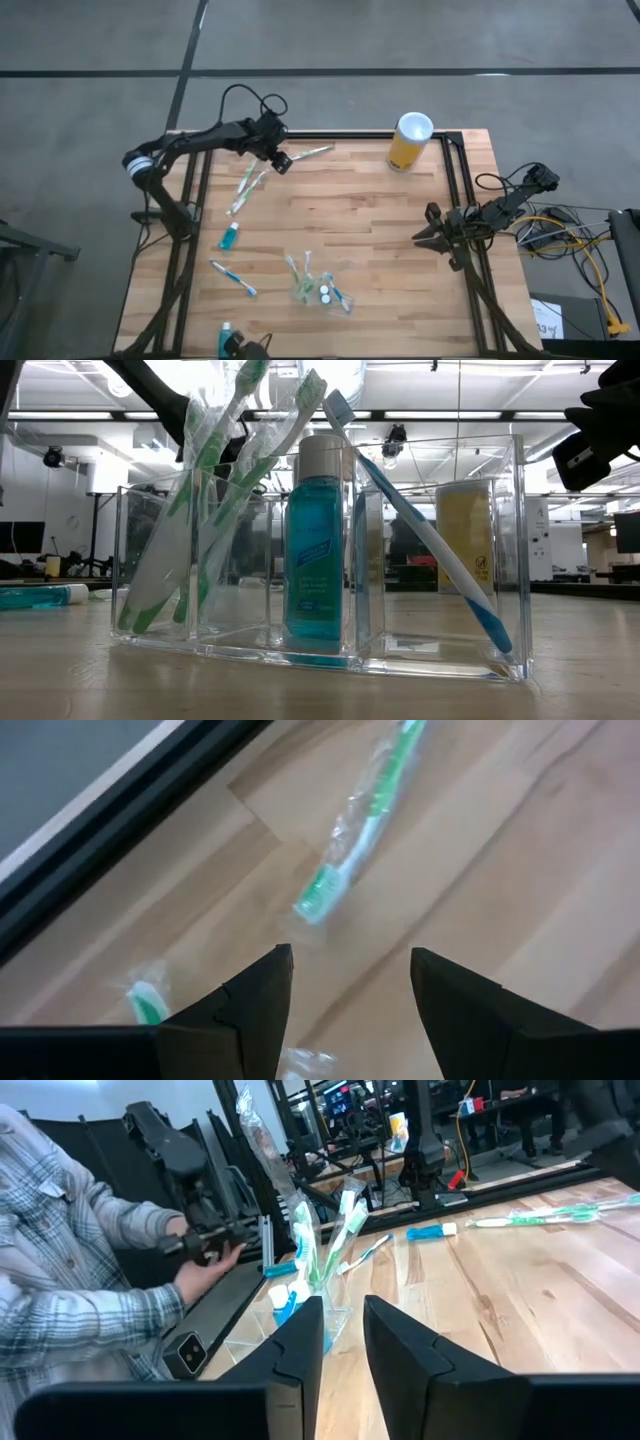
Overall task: Pick & Place toothbrushing station
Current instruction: Put the green toothbrush into the transparent organizer
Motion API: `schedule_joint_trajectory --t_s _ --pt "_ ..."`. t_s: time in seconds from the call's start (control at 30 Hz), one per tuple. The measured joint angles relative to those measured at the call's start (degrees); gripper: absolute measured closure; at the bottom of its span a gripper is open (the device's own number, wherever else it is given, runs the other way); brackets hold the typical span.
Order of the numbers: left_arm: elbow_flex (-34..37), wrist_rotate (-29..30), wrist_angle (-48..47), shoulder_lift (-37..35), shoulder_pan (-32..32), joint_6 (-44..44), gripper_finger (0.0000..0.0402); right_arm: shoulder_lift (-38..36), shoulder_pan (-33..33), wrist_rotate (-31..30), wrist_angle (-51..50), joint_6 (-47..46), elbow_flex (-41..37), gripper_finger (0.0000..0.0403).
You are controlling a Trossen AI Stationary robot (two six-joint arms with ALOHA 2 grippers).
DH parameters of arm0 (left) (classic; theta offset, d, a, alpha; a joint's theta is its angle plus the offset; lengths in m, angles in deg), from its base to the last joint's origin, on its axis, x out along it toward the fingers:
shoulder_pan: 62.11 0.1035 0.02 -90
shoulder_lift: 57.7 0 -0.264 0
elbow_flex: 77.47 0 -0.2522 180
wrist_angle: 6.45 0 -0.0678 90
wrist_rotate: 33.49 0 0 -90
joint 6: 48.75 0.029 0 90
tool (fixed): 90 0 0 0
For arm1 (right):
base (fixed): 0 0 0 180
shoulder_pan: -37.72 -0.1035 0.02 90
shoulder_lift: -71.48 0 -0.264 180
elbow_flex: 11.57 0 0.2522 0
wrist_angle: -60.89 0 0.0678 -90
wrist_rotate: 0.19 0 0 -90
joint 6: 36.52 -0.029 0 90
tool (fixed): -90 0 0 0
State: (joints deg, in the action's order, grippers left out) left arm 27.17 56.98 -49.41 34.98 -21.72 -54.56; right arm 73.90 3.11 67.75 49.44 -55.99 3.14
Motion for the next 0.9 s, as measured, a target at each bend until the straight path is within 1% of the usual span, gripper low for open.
schedule_joint_trajectory --t_s 0.23,0.37,0.63,0.9 --pt "-0.02 0.00 4.73 2.93 1.41 5.14 0.0193 0.00 0.00 0.01 0.00 0.00 0.01 0.0331" --pt "-0.03 0.00 5.29 4.06 1.73 7.43 0.0193 0.00 0.00 0.02 0.00 0.00 0.00 0.0325" --pt "-0.02 -0.02 5.22 7.18 1.86 9.42 0.0193 0.00 0.00 0.00 0.00 0.00 0.00 0.0319" --pt "-0.02 -0.04 5.18 9.72 2.16 9.45 0.0193 0.00 0.00 0.02 0.00 0.00 0.01 0.0331"
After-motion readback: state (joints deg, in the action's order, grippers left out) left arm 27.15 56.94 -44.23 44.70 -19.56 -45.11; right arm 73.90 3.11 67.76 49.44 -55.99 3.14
